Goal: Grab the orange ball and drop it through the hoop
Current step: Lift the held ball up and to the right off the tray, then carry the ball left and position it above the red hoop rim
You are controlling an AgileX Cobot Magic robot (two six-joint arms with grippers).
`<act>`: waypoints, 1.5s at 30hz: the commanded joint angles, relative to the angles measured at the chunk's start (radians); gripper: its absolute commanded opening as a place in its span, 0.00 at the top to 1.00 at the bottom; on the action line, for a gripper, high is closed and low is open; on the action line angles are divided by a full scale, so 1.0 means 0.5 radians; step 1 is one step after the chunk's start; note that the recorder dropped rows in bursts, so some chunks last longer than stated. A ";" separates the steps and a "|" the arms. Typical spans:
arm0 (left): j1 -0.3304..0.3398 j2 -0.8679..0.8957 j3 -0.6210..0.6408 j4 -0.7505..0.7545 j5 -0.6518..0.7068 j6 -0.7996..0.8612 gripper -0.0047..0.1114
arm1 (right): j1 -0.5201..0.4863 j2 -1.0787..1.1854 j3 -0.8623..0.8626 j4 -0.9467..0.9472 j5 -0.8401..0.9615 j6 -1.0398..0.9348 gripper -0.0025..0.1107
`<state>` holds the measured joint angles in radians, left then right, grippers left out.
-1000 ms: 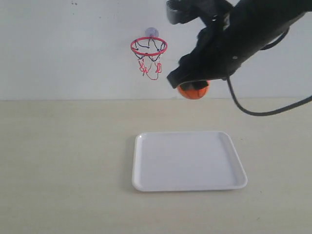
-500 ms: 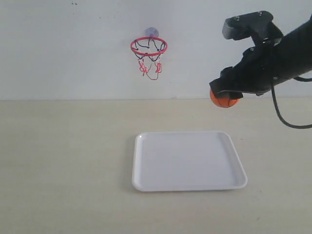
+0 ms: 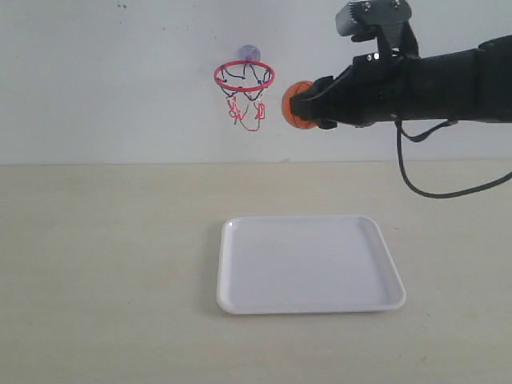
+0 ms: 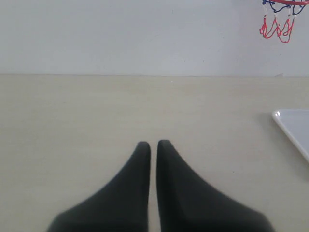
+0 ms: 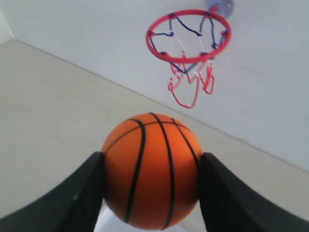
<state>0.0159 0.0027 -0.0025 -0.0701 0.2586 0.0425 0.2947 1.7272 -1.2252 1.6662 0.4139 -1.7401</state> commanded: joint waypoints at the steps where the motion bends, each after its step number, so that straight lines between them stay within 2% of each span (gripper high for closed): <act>1: 0.006 -0.005 0.005 -0.019 -0.008 0.009 0.92 | -0.009 0.144 -0.225 0.156 0.083 -0.314 0.98; 6: 0.006 -0.005 0.005 -0.019 -0.008 0.009 0.92 | -0.009 0.260 -0.506 0.156 0.114 -0.324 0.98; 14: 0.006 -0.005 0.005 -0.019 -0.008 0.009 0.92 | -0.009 0.802 -1.299 0.156 0.159 -0.169 0.98; 18: 0.006 -0.005 0.005 -0.019 -0.008 0.009 0.92 | 0.003 0.990 -1.510 0.156 0.172 -0.080 0.98; 30: 0.006 -0.005 0.005 -0.019 -0.008 0.009 0.92 | 0.165 1.036 -1.583 0.156 -0.162 -0.225 0.98; 45: 0.006 -0.005 0.005 -0.019 -0.008 0.009 0.92 | 0.165 1.188 -1.781 0.156 -0.174 -0.179 0.98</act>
<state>0.0159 0.0027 -0.0025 -0.0701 0.2586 0.0425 0.3790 2.3151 -2.0921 1.7373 0.3380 -1.8325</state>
